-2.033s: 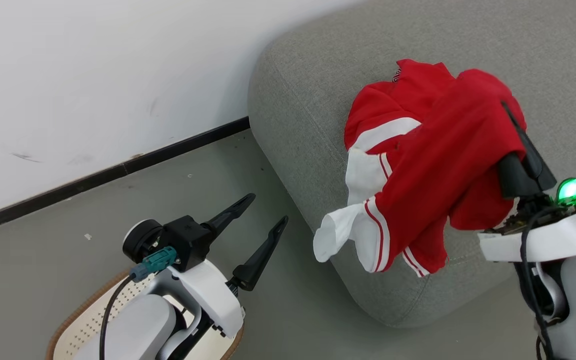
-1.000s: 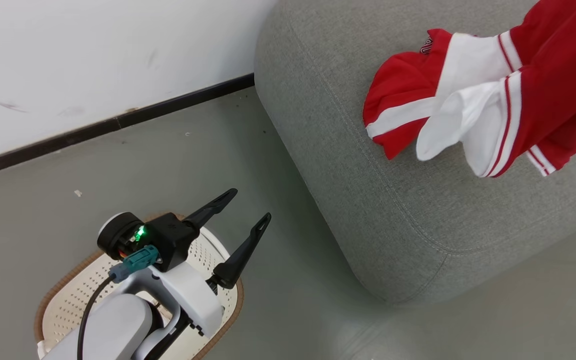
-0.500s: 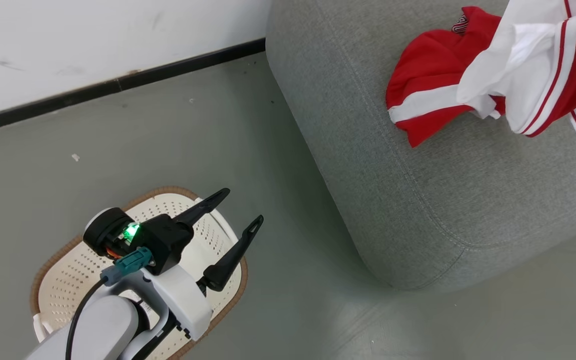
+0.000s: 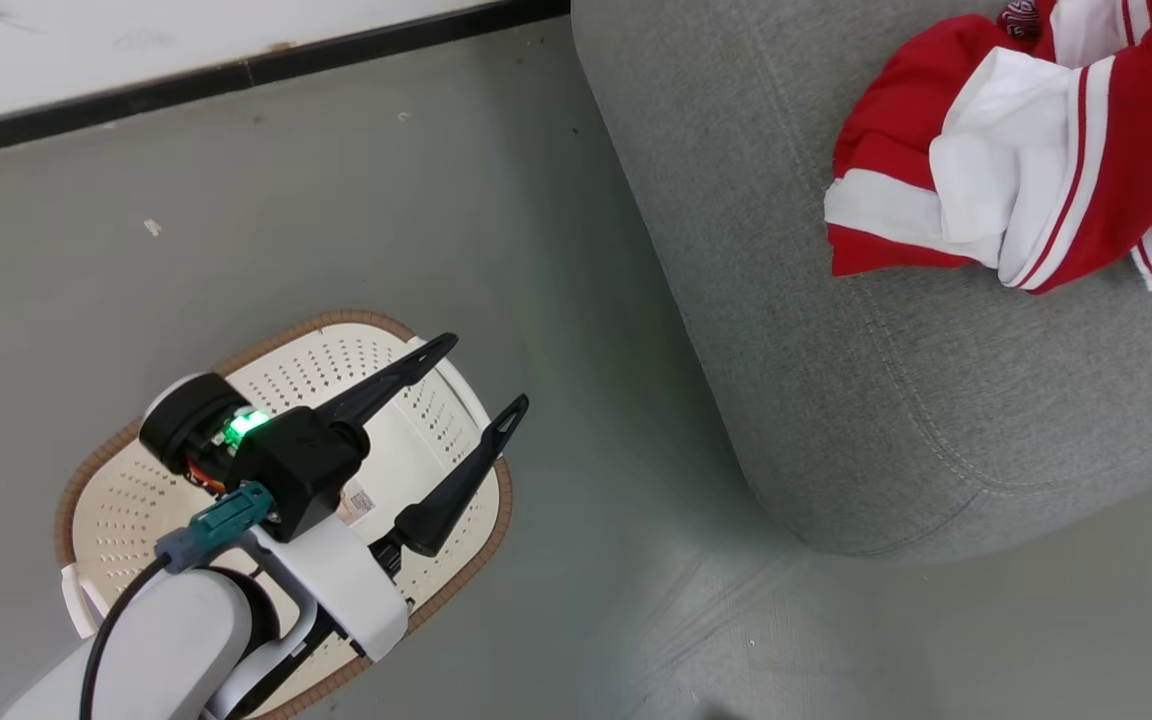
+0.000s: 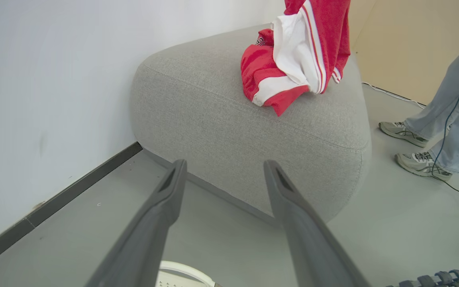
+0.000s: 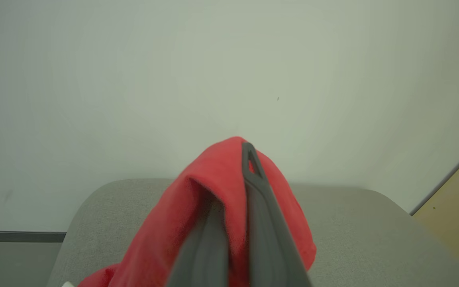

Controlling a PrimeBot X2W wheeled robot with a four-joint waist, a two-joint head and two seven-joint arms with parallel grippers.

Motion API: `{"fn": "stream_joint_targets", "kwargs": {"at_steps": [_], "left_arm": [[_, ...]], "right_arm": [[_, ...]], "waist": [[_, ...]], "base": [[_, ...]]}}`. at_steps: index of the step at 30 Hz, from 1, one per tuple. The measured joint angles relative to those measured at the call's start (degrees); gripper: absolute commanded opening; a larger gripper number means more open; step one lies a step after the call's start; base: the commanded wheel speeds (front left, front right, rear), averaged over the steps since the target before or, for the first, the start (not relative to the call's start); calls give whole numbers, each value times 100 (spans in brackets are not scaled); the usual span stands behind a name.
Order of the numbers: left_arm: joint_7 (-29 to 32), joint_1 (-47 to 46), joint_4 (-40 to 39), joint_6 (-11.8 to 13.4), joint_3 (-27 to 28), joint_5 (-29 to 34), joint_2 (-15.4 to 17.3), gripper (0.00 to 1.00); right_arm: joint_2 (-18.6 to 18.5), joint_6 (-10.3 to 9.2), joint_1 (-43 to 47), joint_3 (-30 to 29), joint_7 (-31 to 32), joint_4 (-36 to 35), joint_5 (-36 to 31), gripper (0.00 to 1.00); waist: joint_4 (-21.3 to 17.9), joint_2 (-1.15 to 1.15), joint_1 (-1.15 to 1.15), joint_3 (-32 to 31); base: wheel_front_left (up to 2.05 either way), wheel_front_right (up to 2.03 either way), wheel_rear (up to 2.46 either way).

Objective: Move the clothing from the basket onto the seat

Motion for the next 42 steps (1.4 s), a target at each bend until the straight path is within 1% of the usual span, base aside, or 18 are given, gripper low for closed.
{"fn": "stream_joint_targets", "kwargs": {"at_steps": [2, 8, 11, 13, 16, 19, 21, 23, 24, 26, 27, 28, 29, 35, 42], "left_arm": [[-65, -81, -118, -97, -1, 20, 25, 100], [-96, -165, -246, -194, -7, 36, 55, 100], [-98, -222, -275, -240, -8, 41, 80, 100], [-113, -246, -302, -245, -8, 41, 87, 100], [-170, -272, -309, -297, -15, 41, 104, 100], [-201, -282, -304, -314, 0, 41, 158, 100], [-227, -283, -303, -315, 0, 41, 169, 100], [-264, -283, -297, -341, -2, 41, 172, 100], [-265, -283, -293, -341, -2, 41, 175, 100], [-272, -283, -279, -342, -2, 40, 183, 100], [-298, -283, -265, -343, -2, 40, 187, 100], [-314, -283, -253, -345, -2, 40, 190, 100], [-315, -283, -237, -345, -1, 40, 193, 100], [-371, -282, -161, -346, 1, 36, 205, 100], [-467, -282, -59, -347, 8, 31, 194, 100]], "right_arm": [[3, 0, 5, 74, 12, 112, -92, 0], [100, 0, 18, 185, 12, 324, -223, 0], [145, 0, 37, 224, 11, 415, -253, 20], [159, 0, 64, 290, 12, 463, -287, 29], [199, 0, 170, 514, 66, 586, -410, 30], [364, 1, 288, 714, 112, 693, -493, 27], [409, 1, 298, 789, 131, 766, -511, 25], [431, 1, 313, 804, 140, 829, -528, 27], [441, 1, 330, 804, 153, 847, -528, 30], [453, 1, 342, 806, 181, 896, -528, 43], [453, 1, 343, 804, 181, 918, -528, 53], [453, 1, 343, 804, 181, 942, -528, 78], [453, 0, 342, 805, 182, 962, -528, 100], [460, 1, 338, 810, 266, 1051, -497, 100], [541, 1, 340, 883, 471, 1185, -135, 100]], "waist": [[30, 0, 0, 80], [111, 0, 0, 286], [143, 0, 0, 370], [163, 0, 0, 418], [195, 0, 0, 459], [190, 0, 0, 460], [182, 0, 0, 453], [172, 0, 0, 439], [167, 0, 0, 430], [156, 0, 0, 408], [149, 0, 0, 395], [143, 0, 0, 381], [136, 0, 0, 366], [95, 0, 0, 273], [45, 0, 0, 107]], "base": [[0, 0, 0], [0, 0, 0], [0, 0, 0], [0, 0, 0], [0, 0, 0], [0, 0, 0], [0, 0, 0], [0, 0, 0], [0, 0, 0], [0, 0, 0], [0, 0, 0], [0, 0, 0], [0, 0, 0], [0, 0, 0], [0, 0, 0]]}}
